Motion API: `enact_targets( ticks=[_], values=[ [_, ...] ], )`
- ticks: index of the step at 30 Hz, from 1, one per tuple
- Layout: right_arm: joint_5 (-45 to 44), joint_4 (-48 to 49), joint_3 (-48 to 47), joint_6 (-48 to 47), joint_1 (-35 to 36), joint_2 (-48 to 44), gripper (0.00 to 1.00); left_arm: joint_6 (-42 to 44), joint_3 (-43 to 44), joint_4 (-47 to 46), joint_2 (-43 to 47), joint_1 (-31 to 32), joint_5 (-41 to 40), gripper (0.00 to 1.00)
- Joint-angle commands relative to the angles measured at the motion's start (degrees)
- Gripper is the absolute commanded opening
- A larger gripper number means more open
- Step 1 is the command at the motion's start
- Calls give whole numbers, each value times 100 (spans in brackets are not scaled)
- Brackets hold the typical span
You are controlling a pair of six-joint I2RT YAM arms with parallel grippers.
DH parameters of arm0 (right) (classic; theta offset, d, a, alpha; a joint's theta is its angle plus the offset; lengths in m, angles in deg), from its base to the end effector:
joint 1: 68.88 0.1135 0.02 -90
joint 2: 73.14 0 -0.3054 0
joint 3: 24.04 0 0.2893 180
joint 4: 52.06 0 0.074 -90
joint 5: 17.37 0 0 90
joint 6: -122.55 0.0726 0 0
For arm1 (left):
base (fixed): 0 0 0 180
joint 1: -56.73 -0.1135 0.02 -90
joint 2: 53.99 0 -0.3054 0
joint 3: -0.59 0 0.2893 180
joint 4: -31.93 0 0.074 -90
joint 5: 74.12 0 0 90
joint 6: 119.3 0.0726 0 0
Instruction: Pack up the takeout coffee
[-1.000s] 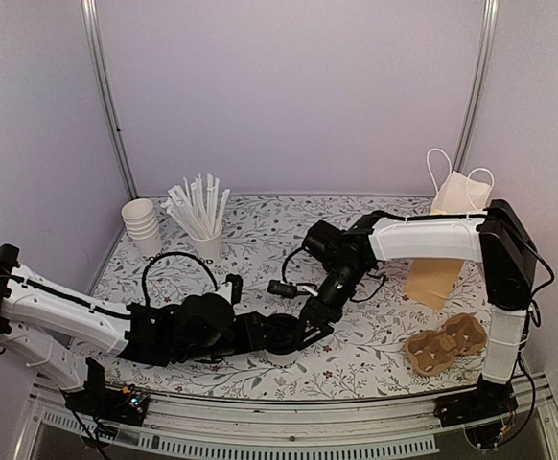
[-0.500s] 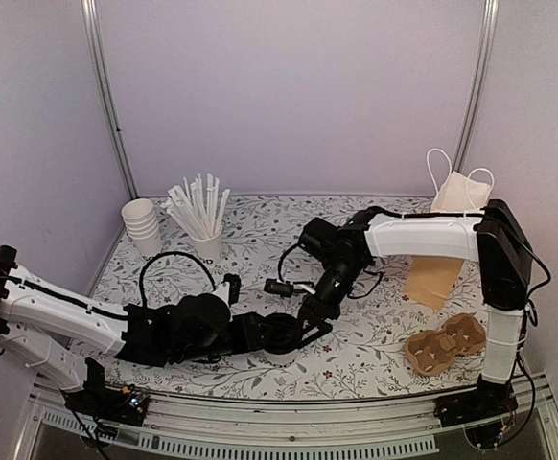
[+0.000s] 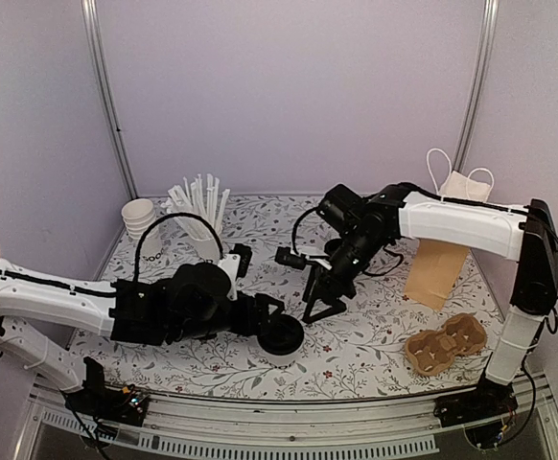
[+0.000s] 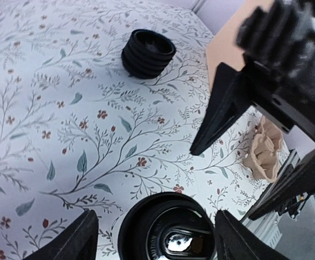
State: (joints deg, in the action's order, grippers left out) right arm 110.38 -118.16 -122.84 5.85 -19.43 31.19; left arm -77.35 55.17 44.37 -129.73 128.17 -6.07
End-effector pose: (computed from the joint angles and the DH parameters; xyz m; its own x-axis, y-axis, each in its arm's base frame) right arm 0.2425 0.3518 0.2568 -0.2249 -0.8093 -0.5426 -0.9260 0.0042 0.3775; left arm 0.1315 -0.3064 0.2268 -0.6980 -0.0884 -0.7106 0.3905 0.7848 -0.4812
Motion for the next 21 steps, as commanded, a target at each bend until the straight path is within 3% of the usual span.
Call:
enact_targets(
  ticks=[1, 8, 9, 10, 15, 21],
  values=[
    [-105, -93, 7, -328, -130, -553, 78, 1141, 591, 776, 160, -64, 76, 77],
    [-215, 505, 440, -675, -840, -1904, 78, 2213, 1335, 1915, 291, 20, 780, 78],
    [-130, 627, 553, -693, -978, -2179, 78, 2292, 1452, 2114, 322, 38, 754, 94],
    [-49, 740, 667, -695, -1118, -2391, 78, 2322, 1565, 2307, 371, 49, 631, 99],
    [406, 1295, 1262, -580, -1726, -3142, 79, 2158, 2162, 3361, 496, 46, -226, 100],
    [910, 2462, 2446, -401, -2021, -3602, 80, 2376, 2264, 3259, 810, 160, -779, 100]
  ],
)
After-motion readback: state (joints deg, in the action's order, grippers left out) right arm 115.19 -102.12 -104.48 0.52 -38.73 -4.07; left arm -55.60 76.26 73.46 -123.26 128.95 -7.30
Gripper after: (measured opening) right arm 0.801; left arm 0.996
